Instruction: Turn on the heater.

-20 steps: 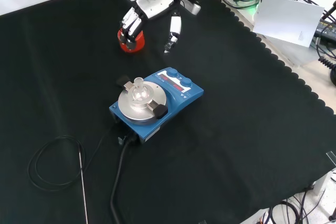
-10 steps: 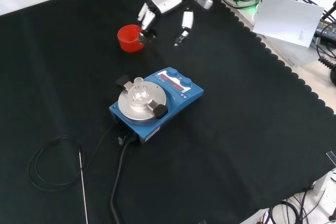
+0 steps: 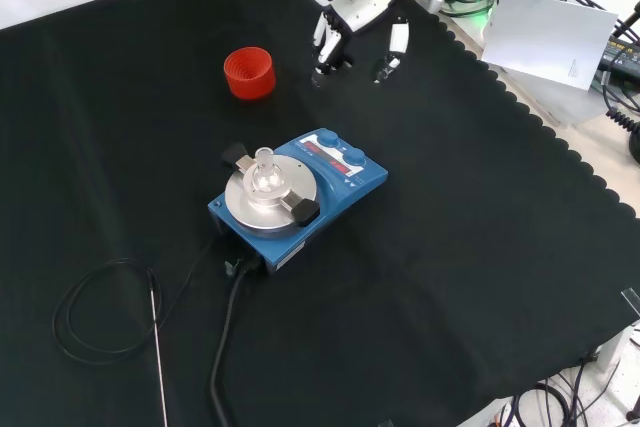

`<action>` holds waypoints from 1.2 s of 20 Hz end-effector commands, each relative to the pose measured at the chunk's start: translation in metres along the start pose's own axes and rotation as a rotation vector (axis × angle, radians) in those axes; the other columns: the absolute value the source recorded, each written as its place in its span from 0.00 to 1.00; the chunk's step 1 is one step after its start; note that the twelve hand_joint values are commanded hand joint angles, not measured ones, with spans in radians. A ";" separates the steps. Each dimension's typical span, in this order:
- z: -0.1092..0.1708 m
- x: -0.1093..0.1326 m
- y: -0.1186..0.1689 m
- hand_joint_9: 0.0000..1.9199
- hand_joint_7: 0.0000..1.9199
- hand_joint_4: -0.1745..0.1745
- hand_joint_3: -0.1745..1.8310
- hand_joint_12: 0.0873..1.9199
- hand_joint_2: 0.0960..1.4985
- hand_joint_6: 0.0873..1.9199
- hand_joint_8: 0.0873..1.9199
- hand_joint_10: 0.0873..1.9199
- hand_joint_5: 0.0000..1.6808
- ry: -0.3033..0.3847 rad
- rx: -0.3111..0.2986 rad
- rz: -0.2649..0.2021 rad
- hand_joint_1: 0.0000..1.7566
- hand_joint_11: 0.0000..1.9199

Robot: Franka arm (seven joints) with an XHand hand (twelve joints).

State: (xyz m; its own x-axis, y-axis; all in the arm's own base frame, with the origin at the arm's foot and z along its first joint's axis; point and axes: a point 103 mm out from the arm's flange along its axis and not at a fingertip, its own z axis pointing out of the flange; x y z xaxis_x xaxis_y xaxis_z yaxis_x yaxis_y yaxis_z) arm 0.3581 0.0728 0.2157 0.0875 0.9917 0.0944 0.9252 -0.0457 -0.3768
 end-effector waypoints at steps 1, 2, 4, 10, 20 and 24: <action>0.010 0.000 -0.007 0.72 0.61 0.28 0.41 0.49 0.43 0.13 0.51 0.39 0.26 -0.051 0.051 -0.004 0.58 0.58; 0.011 0.001 -0.007 0.75 0.64 0.25 0.41 0.45 0.44 0.14 0.54 0.42 0.26 -0.055 0.060 -0.006 0.60 0.64; 0.012 0.004 -0.007 0.79 0.70 0.21 0.40 0.41 0.46 0.18 0.59 0.50 0.28 -0.060 0.064 -0.010 0.63 0.73; 0.021 0.019 -0.001 0.83 0.76 0.24 0.47 0.55 0.47 0.35 0.73 0.66 0.24 -0.098 0.176 -0.044 0.76 0.67; 0.041 0.035 0.007 0.84 0.77 0.34 0.53 0.62 0.45 0.35 0.76 0.69 0.15 -0.100 0.275 -0.078 0.79 0.64; 0.046 0.043 0.005 0.84 0.77 0.35 0.54 0.63 0.44 0.34 0.77 0.70 0.15 -0.107 0.289 -0.093 0.79 0.63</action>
State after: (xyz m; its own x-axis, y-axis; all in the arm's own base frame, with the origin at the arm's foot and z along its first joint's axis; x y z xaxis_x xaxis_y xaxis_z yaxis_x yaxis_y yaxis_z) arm 0.3531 0.1051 0.1845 -0.0118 0.9990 0.0428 0.8181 0.0342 -0.5741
